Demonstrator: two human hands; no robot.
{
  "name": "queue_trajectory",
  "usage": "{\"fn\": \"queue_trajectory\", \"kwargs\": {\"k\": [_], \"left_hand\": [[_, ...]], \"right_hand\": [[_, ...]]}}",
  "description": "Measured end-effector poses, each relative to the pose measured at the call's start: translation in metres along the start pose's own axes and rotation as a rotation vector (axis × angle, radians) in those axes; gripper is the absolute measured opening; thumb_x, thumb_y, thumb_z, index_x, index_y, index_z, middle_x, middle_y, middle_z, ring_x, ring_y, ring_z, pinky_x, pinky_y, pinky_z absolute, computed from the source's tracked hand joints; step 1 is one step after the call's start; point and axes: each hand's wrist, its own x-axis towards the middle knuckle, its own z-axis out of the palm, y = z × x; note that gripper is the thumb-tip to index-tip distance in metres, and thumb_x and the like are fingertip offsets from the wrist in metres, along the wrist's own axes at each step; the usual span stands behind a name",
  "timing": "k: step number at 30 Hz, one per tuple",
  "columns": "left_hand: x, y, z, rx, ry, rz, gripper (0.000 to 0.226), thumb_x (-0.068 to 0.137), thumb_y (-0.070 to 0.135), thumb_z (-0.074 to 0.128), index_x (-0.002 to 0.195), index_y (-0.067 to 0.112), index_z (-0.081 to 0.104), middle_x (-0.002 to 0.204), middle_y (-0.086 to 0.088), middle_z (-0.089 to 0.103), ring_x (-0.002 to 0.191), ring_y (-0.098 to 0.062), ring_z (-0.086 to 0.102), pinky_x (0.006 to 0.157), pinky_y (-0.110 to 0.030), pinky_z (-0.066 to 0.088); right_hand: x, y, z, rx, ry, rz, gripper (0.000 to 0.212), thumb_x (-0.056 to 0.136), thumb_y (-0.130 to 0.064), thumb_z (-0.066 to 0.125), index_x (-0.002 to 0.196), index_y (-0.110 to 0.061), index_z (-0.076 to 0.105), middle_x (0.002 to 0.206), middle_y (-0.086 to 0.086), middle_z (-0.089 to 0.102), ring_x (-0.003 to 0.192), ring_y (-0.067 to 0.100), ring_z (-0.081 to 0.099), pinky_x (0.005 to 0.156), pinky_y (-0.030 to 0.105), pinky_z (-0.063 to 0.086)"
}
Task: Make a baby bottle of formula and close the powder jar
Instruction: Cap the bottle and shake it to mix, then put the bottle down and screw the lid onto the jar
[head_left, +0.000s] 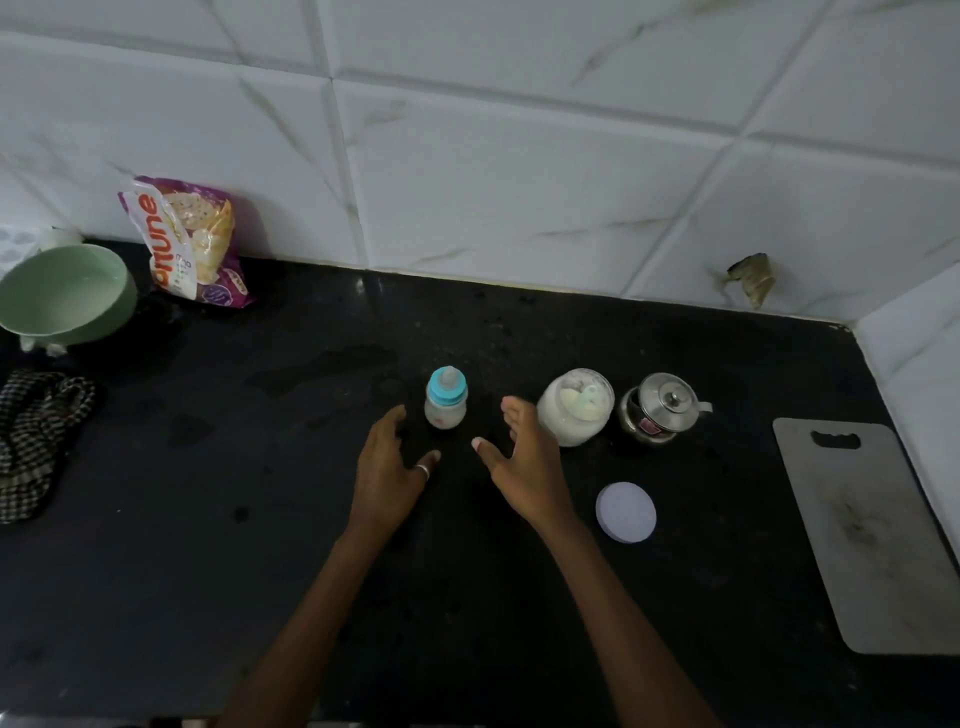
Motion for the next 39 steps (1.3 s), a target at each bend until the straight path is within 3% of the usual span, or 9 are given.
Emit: {"fn": "queue_trajectory", "kwargs": {"k": [4, 11, 14, 17, 21, 25, 33, 39], "left_hand": [[-0.033, 0.001, 0.010, -0.002, 0.035, -0.080, 0.081, 0.089, 0.023, 0.080, 0.157, 0.017, 0.035, 0.158, -0.006, 0.046, 0.140, -0.025, 0.051, 0.112, -0.043, 0.048], [-0.070, 0.045, 0.070, 0.027, -0.036, 0.003, 0.076, 0.091, 0.022, 0.079, 0.155, 0.016, 0.039, 0.154, -0.005, 0.052, 0.138, -0.022, 0.053, 0.112, -0.039, 0.048], [-0.076, 0.060, 0.093, 0.029, -0.072, 0.046, 0.078, 0.089, 0.021, 0.081, 0.154, 0.017, 0.040, 0.151, -0.004, 0.054, 0.136, -0.018, 0.054, 0.111, -0.035, 0.049], [-0.082, 0.069, 0.108, 0.044, -0.110, 0.077, 0.078, 0.088, 0.020, 0.081, 0.154, 0.017, 0.040, 0.150, -0.004, 0.055, 0.137, -0.015, 0.053, 0.110, -0.033, 0.048], [-0.090, 0.073, 0.120, 0.052, -0.142, 0.088, 0.080, 0.088, 0.019, 0.082, 0.155, 0.017, 0.038, 0.152, -0.005, 0.053, 0.138, -0.015, 0.052, 0.112, -0.035, 0.048], [-0.097, 0.074, 0.126, 0.073, -0.150, 0.109, 0.079, 0.088, 0.019, 0.082, 0.155, 0.014, 0.039, 0.151, -0.006, 0.054, 0.136, -0.014, 0.053, 0.112, -0.036, 0.048], [-0.106, 0.070, 0.128, 0.068, -0.127, 0.108, 0.078, 0.088, 0.019, 0.082, 0.154, 0.011, 0.041, 0.150, -0.007, 0.055, 0.137, -0.015, 0.054, 0.108, -0.029, 0.046], [-0.109, 0.064, 0.123, 0.045, -0.134, 0.085, 0.077, 0.089, 0.020, 0.081, 0.155, 0.013, 0.040, 0.151, -0.005, 0.054, 0.138, -0.016, 0.052, 0.110, -0.030, 0.046]], "right_hand": [[-0.016, 0.012, -0.022, -0.016, 0.003, -0.040, 0.066, 0.095, -0.025, 0.072, 0.152, -0.022, 0.040, 0.155, -0.002, 0.048, 0.142, 0.012, 0.045, 0.113, 0.026, 0.039], [-0.048, 0.063, -0.087, -0.098, 0.059, -0.104, 0.053, 0.097, -0.028, 0.069, 0.145, -0.018, 0.049, 0.145, -0.002, 0.056, 0.135, 0.010, 0.051, 0.104, 0.014, 0.034], [-0.059, 0.088, -0.112, -0.161, 0.091, -0.116, 0.053, 0.097, -0.029, 0.068, 0.145, -0.018, 0.049, 0.146, -0.002, 0.055, 0.137, 0.011, 0.048, 0.109, 0.022, 0.037], [-0.064, 0.108, -0.129, -0.229, 0.067, -0.097, 0.057, 0.097, -0.028, 0.068, 0.148, -0.017, 0.045, 0.151, 0.000, 0.048, 0.142, 0.013, 0.041, 0.109, 0.020, 0.033], [-0.060, 0.123, -0.137, -0.459, -0.033, -0.079, 0.072, 0.096, -0.031, 0.068, 0.156, -0.016, 0.032, 0.163, 0.006, 0.033, 0.152, 0.024, 0.026, 0.120, 0.039, 0.033], [-0.057, 0.127, -0.135, -0.622, -0.157, -0.059, 0.080, 0.095, -0.039, 0.067, 0.160, -0.023, 0.023, 0.168, 0.009, 0.021, 0.155, 0.032, 0.015, 0.120, 0.049, 0.029], [-0.049, 0.132, -0.124, -0.716, -0.241, -0.048, 0.083, 0.094, -0.039, 0.069, 0.161, -0.029, 0.022, 0.169, 0.009, 0.016, 0.155, 0.035, 0.012, 0.118, 0.052, 0.031], [-0.050, 0.132, -0.122, -0.689, -0.198, -0.058, 0.077, 0.092, -0.027, 0.072, 0.158, -0.030, 0.031, 0.162, 0.007, 0.028, 0.145, 0.031, 0.030, 0.111, 0.044, 0.041]]}}
